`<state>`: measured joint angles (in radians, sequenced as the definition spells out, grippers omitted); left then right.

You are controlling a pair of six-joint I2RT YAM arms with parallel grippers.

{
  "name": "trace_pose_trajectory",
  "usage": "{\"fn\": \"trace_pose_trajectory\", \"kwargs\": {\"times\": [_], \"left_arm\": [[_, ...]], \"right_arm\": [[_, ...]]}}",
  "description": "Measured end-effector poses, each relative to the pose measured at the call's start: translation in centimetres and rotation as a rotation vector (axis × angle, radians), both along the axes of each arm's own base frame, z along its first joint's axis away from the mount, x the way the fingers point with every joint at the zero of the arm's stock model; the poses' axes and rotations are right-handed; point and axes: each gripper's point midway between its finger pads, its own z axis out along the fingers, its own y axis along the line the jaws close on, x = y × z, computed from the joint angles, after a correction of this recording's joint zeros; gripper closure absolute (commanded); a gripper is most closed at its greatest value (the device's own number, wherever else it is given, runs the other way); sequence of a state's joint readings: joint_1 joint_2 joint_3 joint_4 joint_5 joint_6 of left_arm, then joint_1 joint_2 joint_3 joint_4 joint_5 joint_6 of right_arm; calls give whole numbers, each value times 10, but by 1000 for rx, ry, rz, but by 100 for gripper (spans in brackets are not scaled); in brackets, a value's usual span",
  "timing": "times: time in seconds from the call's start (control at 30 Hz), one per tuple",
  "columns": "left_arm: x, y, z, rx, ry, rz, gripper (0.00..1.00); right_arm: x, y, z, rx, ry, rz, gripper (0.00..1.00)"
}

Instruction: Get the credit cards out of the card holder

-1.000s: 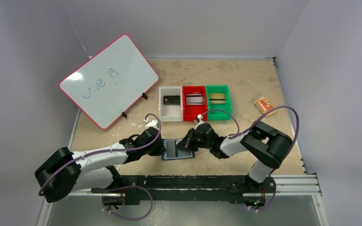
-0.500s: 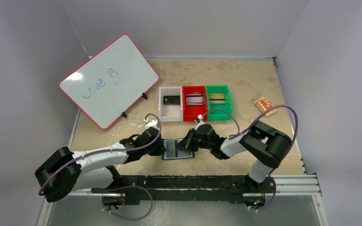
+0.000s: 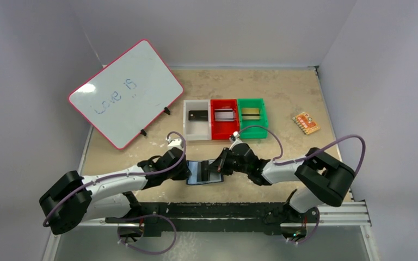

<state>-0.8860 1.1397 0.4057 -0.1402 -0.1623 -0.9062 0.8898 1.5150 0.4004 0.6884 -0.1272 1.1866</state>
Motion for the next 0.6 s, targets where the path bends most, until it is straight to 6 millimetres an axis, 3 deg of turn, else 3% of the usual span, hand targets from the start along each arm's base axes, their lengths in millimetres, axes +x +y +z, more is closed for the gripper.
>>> {"fn": "trace_pose_trajectory", "kwargs": {"times": [0.1, 0.4, 0.6], "left_arm": [[0, 1, 2, -1, -3, 1, 100], [3, 5, 15, -21, -39, 36, 59], [12, 8, 40, -76, -119, 78, 54]], "right_arm": [[0, -4, 4, -12, -11, -3, 100], [3, -18, 27, -58, -113, -1, 100], [5, -20, 42, -65, -205, 31, 100]]}}
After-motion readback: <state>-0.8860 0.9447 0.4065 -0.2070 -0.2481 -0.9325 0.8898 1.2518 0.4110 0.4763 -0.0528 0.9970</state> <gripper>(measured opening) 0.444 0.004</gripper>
